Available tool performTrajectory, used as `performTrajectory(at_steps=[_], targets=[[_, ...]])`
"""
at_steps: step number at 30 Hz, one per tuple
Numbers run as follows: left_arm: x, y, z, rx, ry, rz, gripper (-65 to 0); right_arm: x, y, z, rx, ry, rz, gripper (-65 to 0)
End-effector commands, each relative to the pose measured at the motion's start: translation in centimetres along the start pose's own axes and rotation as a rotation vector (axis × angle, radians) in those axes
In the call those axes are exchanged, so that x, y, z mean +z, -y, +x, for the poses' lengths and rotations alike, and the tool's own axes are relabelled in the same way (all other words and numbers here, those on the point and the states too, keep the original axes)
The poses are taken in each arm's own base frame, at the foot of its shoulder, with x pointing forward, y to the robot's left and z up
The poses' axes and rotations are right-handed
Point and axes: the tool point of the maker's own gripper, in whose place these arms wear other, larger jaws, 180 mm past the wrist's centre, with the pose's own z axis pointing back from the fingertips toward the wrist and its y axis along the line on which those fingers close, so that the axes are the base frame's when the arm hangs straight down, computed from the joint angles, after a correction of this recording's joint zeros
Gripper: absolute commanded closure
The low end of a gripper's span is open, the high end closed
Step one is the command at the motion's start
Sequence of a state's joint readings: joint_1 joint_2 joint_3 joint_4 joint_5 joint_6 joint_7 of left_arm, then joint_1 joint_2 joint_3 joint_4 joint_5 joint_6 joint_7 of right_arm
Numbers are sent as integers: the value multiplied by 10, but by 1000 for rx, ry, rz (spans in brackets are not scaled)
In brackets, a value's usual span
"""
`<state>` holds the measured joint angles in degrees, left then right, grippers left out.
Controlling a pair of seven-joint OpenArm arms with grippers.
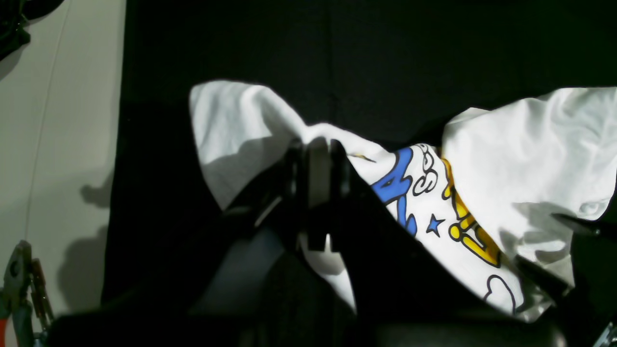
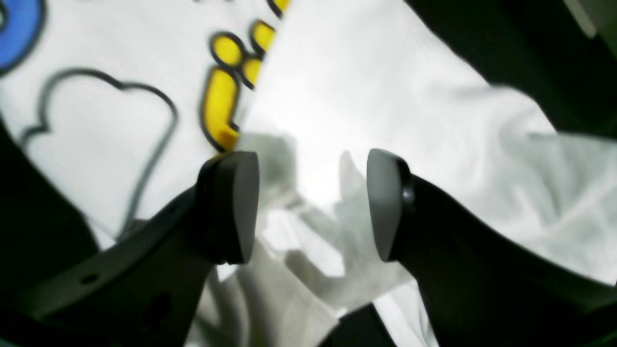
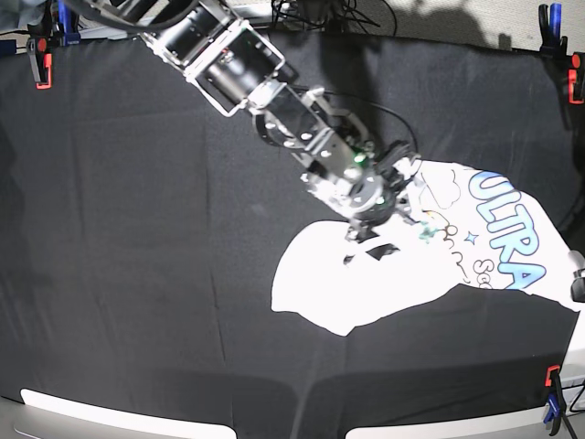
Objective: Layout the t-shirt on the table in an organized manner, then fold the t-shirt properly
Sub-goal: 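Regrasp the t-shirt body with the right gripper near the print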
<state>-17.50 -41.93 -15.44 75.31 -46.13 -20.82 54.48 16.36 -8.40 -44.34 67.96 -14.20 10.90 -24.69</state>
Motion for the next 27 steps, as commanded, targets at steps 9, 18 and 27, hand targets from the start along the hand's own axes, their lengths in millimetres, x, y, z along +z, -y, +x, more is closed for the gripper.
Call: performTrajectory(at_steps=[9, 18, 27], targets=[[11, -5, 27, -24, 69, 15, 0, 0, -17, 19, 53, 26, 35, -319], [11, -5, 27, -24, 69, 15, 0, 3, 21, 0, 2, -52, -84, -29], [11, -5, 28, -28, 69, 13, 0, 22, 40, 35, 31, 10, -152, 0]])
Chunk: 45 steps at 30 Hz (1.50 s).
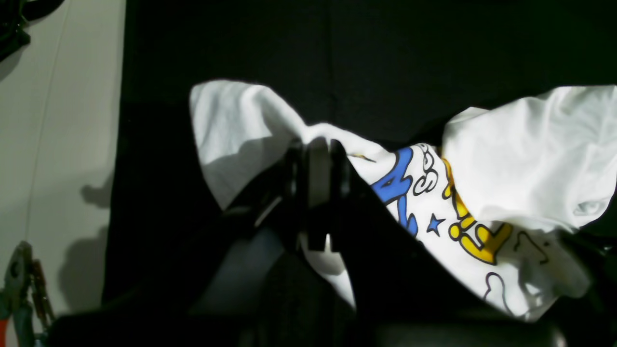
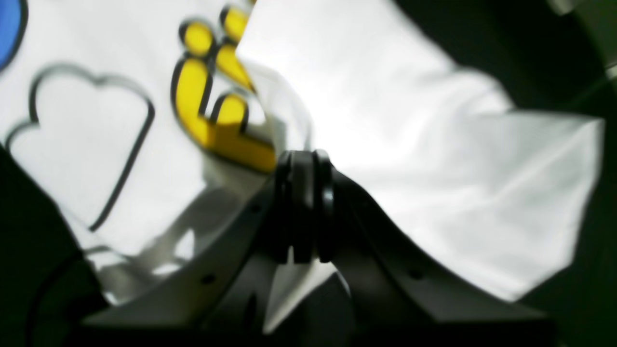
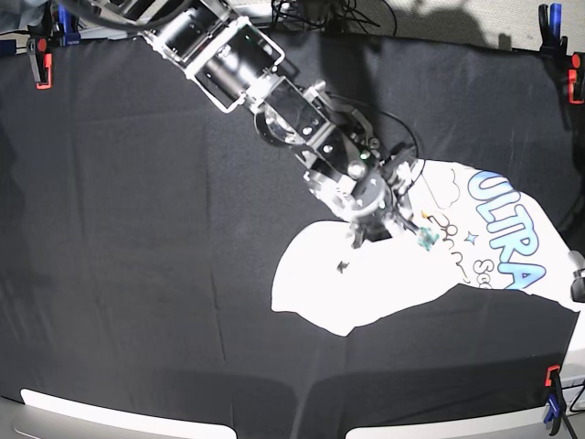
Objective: Layout the t-shirt on the table in an organized manner, then fold the t-shirt properly
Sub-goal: 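Regrasp the t-shirt body with the right gripper near the print, then lift the t-shirt with both grippers, stretching it between them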
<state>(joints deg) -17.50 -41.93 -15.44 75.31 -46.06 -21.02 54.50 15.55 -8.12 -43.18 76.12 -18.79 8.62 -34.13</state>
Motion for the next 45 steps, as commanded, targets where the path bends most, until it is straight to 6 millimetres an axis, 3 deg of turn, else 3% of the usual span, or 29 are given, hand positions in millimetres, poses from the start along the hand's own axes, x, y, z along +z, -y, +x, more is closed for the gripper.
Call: performTrajectory(at_steps=[1, 6, 9, 12, 14, 23, 25, 28, 31, 33, 35, 40, 43, 45], targets=[[11, -5, 28, -25, 69, 14, 0, 5, 15, 28, 12, 64, -46, 0], [11, -5, 28, -25, 69, 14, 0, 19, 48, 34, -37, 60, -124, 0], [11, -5, 27, -24, 64, 14, 0, 29, 87, 27, -126, 56, -205, 0], [10, -5, 11, -22, -23, 14, 0, 44, 134, 10, -233, 38, -298, 0], [10, -6, 0, -19, -61, 13, 0, 53, 153, -1, -319, 37, -304, 0], [11, 17, -20, 20, -77, -125, 0, 106, 245, -111, -570, -90, -486, 0], [12, 25, -25, 49, -79, -170, 0, 119, 258, -127, -648, -71, -506, 0], [14, 36, -32, 84, -84, -232, 0, 131, 267, -134, -704, -3, -461, 0], [18, 48, -36, 90, -76, -307, 0, 135, 272, -123, -714, 80, -399, 0], [20, 54, -29, 65, -50, -344, 0, 137, 280, -105, -724, 152, -373, 0], [20, 57, -16, 40, -13, -357, 0, 140, 291, -72, -737, 261, -337, 0], [25, 52, 27, -13, 81, -333, 0, 157, 300, 42, -570, 563, -142, 0], [33, 40, 41, -11, 127, -293, 0, 163, 308, 82, -493, 619, -151, 0], [36, 33, 35, 1, 105, -279, 0, 165, 314, 97, -468, 630, -182, 0]])
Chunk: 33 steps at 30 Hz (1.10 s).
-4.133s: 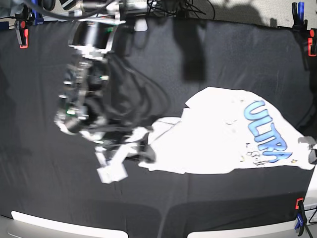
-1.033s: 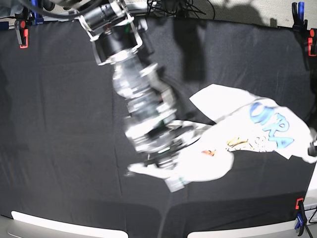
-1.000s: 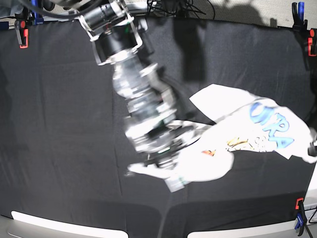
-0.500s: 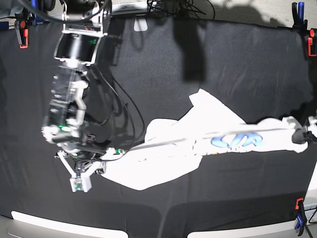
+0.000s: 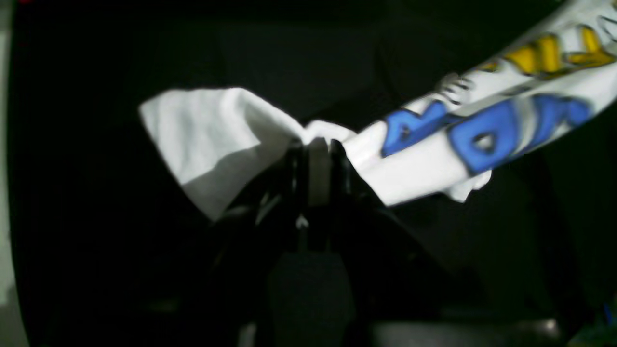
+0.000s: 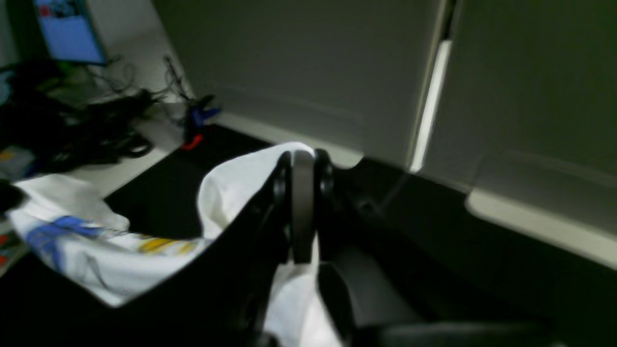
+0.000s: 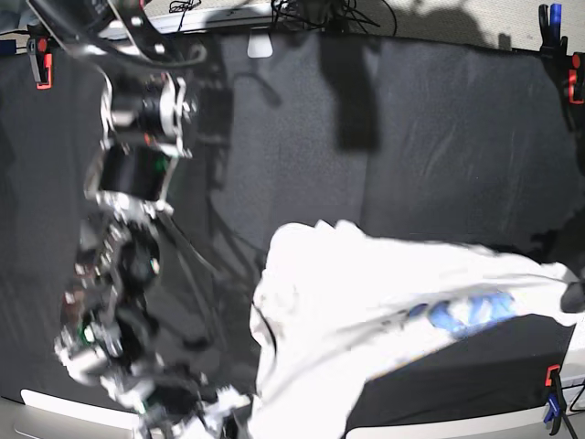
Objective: Layout the t-shirt on the table in an organized manner, then fold the t-shirt properly
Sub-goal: 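Lift the t-shirt with both grippers, stretching it between them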
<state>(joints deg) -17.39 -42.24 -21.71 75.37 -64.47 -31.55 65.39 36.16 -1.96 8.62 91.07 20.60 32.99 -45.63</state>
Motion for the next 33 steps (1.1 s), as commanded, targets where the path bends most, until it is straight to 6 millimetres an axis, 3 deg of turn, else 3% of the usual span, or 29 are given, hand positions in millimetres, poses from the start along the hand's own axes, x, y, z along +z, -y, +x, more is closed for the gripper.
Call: performTrajectory(at_steps=[1, 4, 11, 16, 20, 24, 29, 33], targets=[[10, -1, 13, -19, 22, 4, 0, -3, -3, 35, 27, 97, 5, 0], [11, 3, -20, 43, -35, -36, 0, -16, -6, 38, 8, 94, 17, 0], [15, 45, -107, 273, -164, -241, 0, -59, -16, 14, -110, -4, 90, 0], [5, 73, -136, 326, -176, -304, 0, -79, -17, 3, -158, -67, 120, 0], [-8, 111, -131, 316, -114, -387, 0, -86, -25, 7, -170, -67, 140, 0], [-16, 162, -106, 261, 5, -493, 0, -88, -34, 9, -162, -61, 165, 0], [-9, 226, -77, 127, 157, -622, 0, -89, -44, 9, -134, -64, 202, 0], [-6, 256, -67, 109, 241, -681, 0, -89, -44, 12, -136, -48, 201, 0]])
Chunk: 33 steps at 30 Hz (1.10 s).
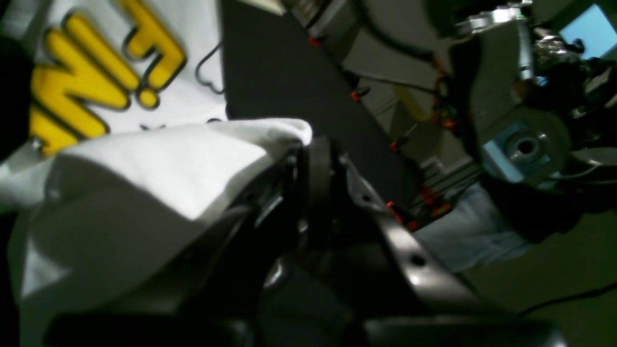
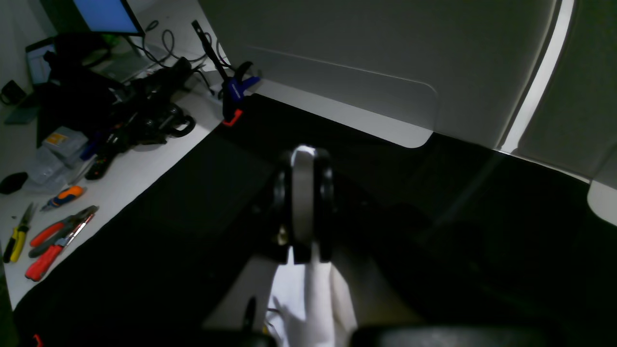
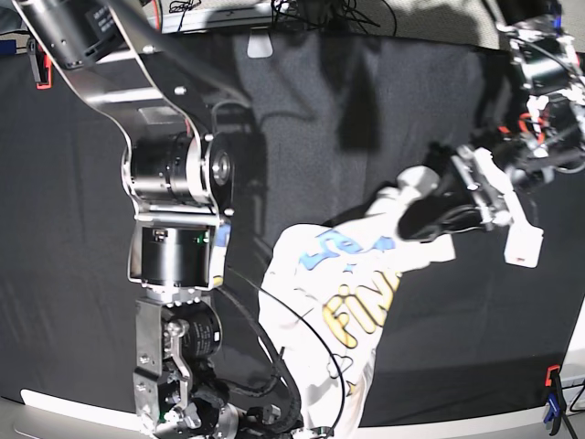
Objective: Layout the t-shirt on the table in an organized manner, then fold the t-shirt properly
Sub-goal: 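Lift the t-shirt with both grippers, stretching it between them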
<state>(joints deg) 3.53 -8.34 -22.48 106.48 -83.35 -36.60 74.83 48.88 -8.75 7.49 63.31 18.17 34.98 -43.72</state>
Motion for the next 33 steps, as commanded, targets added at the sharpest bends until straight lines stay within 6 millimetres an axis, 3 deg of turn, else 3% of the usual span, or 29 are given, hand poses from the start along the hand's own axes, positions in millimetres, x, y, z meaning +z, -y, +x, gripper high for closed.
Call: performTrajectory(at_steps=[1, 5, 9, 16, 19, 22, 26, 30, 33], targets=[[-3, 10, 11, -19, 51, -35, 0, 2, -9, 43, 36, 115, 29, 0], [-20, 27, -7, 70, 81, -92, 0, 3, -10, 54, 41, 162, 30, 0], [-46, 57, -33, 171, 72, -193, 0, 5, -6, 64, 55, 197, 6, 0], [-87, 138, -80, 233, -104, -476, 0, 7, 4, 77, 63, 222, -56, 0], [-95, 176, -93, 198, -150, -611, 0, 8, 3, 83, 71, 228, -55, 0], [-99, 200, -103, 209, -189, -691, 0, 7, 4, 79, 71, 208, -56, 0], [-101, 211, -105, 212, -194, -724, 0, 5, 8, 68, 90, 143, -80, 0], [-106, 202, -120, 162, -258, -663, 0, 5, 10, 64, 98, 118, -90, 0], [-108, 199, -120, 152, -253, -638, -10, 5, 10, 64, 98, 119, -90, 0]])
